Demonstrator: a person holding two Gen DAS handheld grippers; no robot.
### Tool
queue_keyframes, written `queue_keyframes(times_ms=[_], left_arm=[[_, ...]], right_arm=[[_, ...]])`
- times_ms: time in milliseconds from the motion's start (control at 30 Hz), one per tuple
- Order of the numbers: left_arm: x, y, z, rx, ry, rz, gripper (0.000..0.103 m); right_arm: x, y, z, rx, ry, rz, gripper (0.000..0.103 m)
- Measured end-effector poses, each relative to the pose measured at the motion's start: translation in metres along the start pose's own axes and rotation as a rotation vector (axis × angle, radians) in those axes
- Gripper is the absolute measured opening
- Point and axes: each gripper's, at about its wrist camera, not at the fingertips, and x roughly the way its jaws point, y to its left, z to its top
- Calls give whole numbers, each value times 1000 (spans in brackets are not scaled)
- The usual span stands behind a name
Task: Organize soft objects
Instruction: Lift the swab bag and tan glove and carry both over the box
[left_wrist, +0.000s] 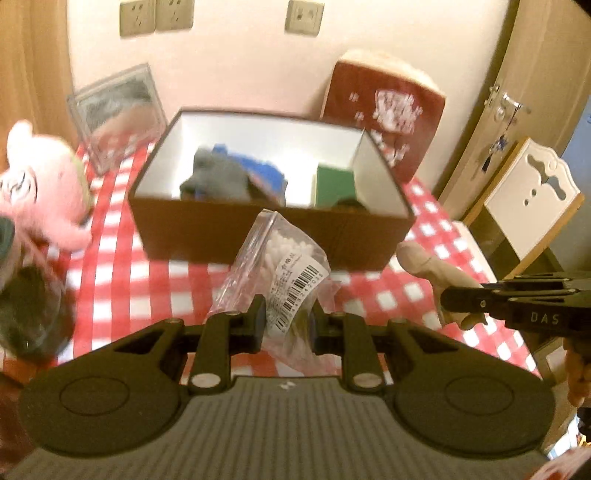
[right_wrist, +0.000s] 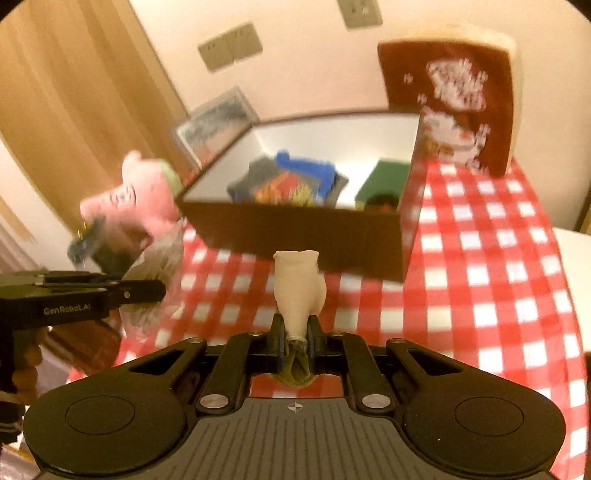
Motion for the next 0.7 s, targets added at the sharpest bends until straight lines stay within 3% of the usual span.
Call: queue_keyframes(times_ms=[400, 700], left_arm=[[18, -15, 73, 55, -114, -28, 20], [64, -12, 122, 94, -111, -19, 20]], right_arm=[[-7, -13, 72, 8, -154, 3, 11], [28, -27, 116, 40, -157, 1, 12]])
